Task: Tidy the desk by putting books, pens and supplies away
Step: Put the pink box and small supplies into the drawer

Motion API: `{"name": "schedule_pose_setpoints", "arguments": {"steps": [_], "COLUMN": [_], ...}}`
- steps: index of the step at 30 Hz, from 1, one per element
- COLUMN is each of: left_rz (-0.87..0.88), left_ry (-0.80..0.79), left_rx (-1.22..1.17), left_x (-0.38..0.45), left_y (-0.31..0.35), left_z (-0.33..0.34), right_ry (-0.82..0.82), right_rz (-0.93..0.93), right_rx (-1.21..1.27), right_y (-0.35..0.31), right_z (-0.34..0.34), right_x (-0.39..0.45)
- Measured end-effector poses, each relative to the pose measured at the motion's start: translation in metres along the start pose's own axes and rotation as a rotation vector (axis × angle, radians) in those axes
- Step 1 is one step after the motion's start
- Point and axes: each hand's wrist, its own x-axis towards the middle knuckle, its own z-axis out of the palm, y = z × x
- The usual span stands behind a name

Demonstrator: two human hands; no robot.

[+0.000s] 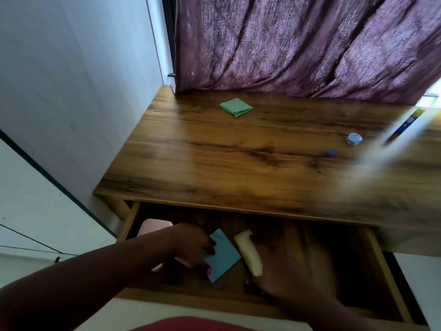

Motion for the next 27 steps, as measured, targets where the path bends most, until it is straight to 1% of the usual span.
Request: {"name": "schedule_pose_setpoints", "arguments": {"steps": [3, 9, 14, 18, 22, 24, 27], "left_rz": [0.004, -0.022, 0.049, 0.193, 0.253, 0.223, 0.105], "left_ry": [0.068, 0.114, 0.241, 0.378, 0.503, 0.569, 0.609], "left_rx": [-0.025, -0.072, -0.229, -0.285, -0.308, -0.321, -0.251], "left_x": [-0.004, 0.0, 0.005, 0.009, 0.035, 0.061, 0.106], "left_y": [0.006, 0.012, 0.031, 0.058, 0.082, 0.093, 0.105], "left_z": [0.001, 0.003, -0.017, -0.067, -0.129, -0.158, -0.201], "right_ry": [-0.016, -0.023, 0.051, 0.13, 0.274, 0.335, 0.41], "right_rz": [0.041, 0.065, 0.078, 0.111, 0.12, 0.12, 0.14], "right_rx": [-0.004, -0.093, -0.084, -0.079, -0.047, -0.113, -0.094], "right_y": [0.003, 0.009, 0.021, 0.044, 0.083, 0.108, 0.14], "right_z": [0.011, 0.018, -0.005, -0.039, -0.092, -0.122, -0.162], "right_x": [0.009, 0.013, -0.005, -0.019, -0.029, -0.026, -0.007]}}
